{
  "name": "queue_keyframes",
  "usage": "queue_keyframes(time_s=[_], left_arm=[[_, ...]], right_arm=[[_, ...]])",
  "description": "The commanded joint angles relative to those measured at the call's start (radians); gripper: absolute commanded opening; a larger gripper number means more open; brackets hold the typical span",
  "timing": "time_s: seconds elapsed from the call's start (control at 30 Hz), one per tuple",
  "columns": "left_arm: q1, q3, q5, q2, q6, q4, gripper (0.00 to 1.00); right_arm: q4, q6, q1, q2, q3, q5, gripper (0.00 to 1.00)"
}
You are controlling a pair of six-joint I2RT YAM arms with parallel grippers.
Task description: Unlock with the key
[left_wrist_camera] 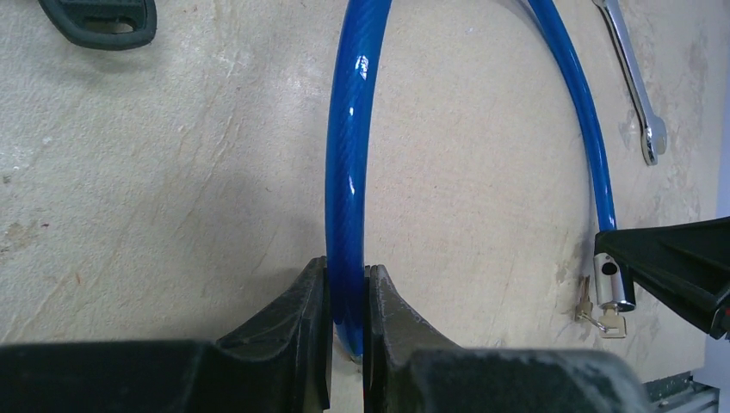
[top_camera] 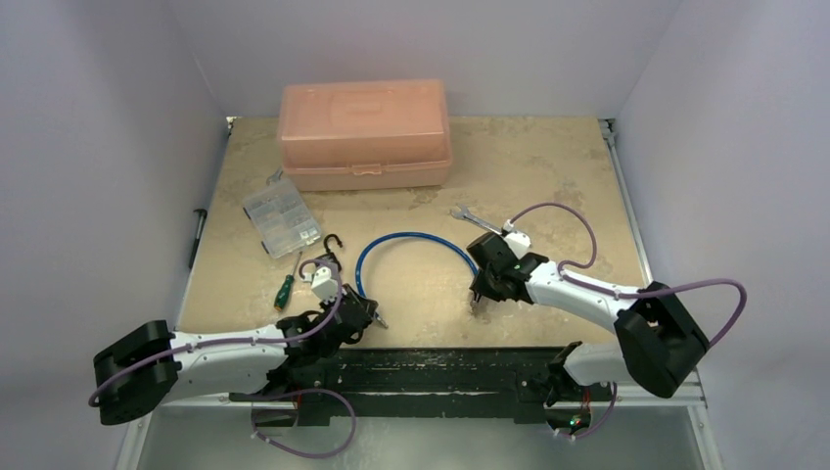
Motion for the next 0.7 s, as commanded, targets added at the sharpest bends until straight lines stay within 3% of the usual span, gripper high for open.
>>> queue_keyframes(time_s=[0.0,0.07,0.27,0.4,0.5,0.67], left_arm=[[0.005,0.007,-0.040,0.041,-0.001,-0.064,0.00],[0.005,0.018,-0.039,0.046,0.013,-0.063,0.04],[0.005,0.038,-0.040,0.059,0.032,-0.088,0.28],[0.005,0.054,-0.042,0.055,0.055,-0.099,0.52],[0.005,0.068,-0.046,0.054,0.068,-0.118,0.71],[0.005,0.108,-0.048,0.021,0.107,-0.160,0.83]], right_arm=[[0.063,-0.040,-0.008,0.020,-0.003,-0.005,0.00],[0.078,-0.057,-0.007,0.025,-0.001,-0.022,0.02],[0.101,-0.090,-0.007,0.037,0.007,-0.050,0.29],[0.097,-0.108,-0.008,0.042,0.016,-0.064,0.46],[0.086,-0.117,-0.008,0.043,0.029,-0.061,0.66],[0.042,-0.139,-0.008,0.044,0.069,-0.046,0.97]])
